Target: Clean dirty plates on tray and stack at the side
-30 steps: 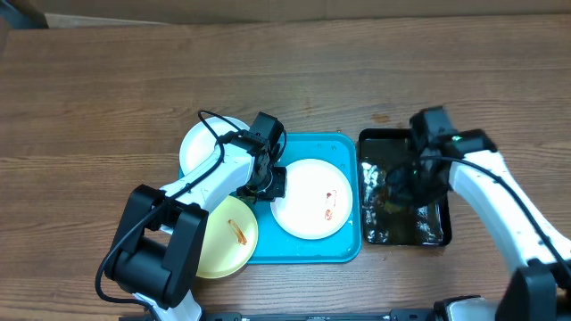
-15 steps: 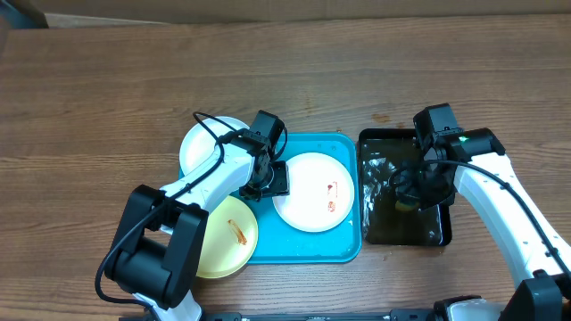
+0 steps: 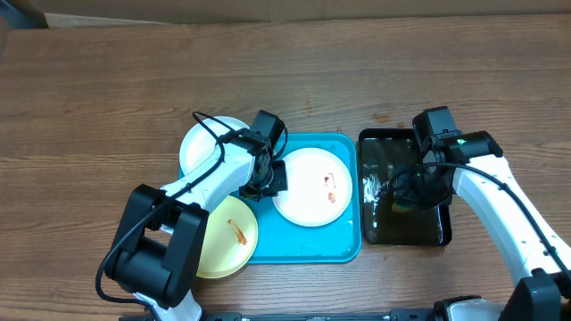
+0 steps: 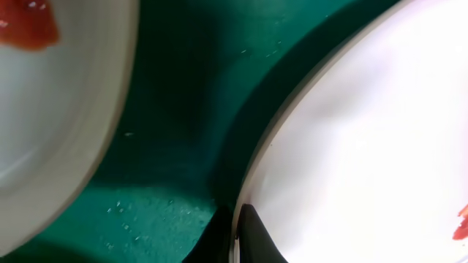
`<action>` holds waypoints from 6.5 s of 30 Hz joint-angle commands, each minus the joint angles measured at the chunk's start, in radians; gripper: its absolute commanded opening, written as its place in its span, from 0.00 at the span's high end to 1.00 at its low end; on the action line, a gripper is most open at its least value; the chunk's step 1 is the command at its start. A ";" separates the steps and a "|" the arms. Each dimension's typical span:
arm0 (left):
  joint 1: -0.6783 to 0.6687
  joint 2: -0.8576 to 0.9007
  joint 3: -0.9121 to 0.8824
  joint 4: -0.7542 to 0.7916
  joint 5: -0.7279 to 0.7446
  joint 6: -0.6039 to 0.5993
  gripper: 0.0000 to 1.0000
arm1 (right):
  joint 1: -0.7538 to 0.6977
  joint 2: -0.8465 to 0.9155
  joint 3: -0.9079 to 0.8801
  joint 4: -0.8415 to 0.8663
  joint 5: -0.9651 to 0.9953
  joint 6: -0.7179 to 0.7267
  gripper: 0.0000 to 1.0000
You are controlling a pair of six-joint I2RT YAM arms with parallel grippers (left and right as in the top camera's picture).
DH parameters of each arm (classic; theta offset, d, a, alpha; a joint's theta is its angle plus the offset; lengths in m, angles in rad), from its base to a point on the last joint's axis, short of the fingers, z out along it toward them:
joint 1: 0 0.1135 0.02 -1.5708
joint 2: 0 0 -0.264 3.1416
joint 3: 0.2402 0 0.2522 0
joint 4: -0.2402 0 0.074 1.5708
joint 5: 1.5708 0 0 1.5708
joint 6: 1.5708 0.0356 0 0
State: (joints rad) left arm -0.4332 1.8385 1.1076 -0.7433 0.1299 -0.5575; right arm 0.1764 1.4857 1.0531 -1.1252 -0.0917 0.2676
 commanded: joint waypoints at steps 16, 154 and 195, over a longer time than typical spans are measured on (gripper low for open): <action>-0.008 0.011 -0.004 -0.014 -0.104 -0.048 0.96 | 0.104 0.000 0.102 0.089 -0.259 -0.059 0.96; -0.014 -0.019 0.179 -0.171 -0.249 0.072 0.96 | -0.177 0.075 -0.090 0.151 -0.032 0.007 0.96; -0.569 -0.253 0.298 -0.282 -1.368 0.109 0.96 | -0.177 0.075 -0.256 0.210 -0.059 0.041 0.10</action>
State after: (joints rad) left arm -0.9573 1.6146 1.3788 -1.0279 -1.0515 -0.4515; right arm -0.0002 1.5684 0.8188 -0.9306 -0.1486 0.2947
